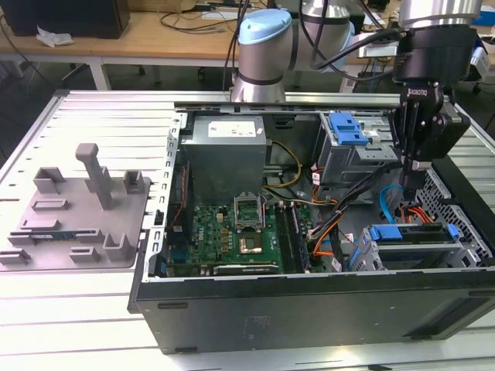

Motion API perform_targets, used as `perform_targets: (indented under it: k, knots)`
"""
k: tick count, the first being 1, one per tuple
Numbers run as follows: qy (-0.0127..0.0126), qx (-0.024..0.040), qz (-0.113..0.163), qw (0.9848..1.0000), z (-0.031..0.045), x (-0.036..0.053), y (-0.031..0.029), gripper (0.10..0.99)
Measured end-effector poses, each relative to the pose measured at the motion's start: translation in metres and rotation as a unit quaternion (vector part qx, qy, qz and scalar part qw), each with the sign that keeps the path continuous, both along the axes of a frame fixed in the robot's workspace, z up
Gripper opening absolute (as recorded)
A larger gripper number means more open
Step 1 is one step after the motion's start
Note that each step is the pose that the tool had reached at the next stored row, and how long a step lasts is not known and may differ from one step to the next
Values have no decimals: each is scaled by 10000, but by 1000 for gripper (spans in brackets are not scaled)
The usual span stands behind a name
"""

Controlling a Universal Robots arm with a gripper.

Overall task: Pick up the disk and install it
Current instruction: 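Insert the second disk wire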

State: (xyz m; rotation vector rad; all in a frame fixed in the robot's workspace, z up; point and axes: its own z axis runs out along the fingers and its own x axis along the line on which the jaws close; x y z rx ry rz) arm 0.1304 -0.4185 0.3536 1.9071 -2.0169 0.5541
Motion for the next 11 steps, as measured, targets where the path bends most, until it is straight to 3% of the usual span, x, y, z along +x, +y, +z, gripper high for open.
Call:
perform_targets:
  k: [5,6,8,11]
  knots:
    - [0,-21,1,10000,1,-15,-2,157]
    - [0,-21,1,10000,1,-16,-4,173]
    - [0,-21,1,10000,1,-17,-6,294]
    - [0,-21,0,10000,0,-18,-11,294]
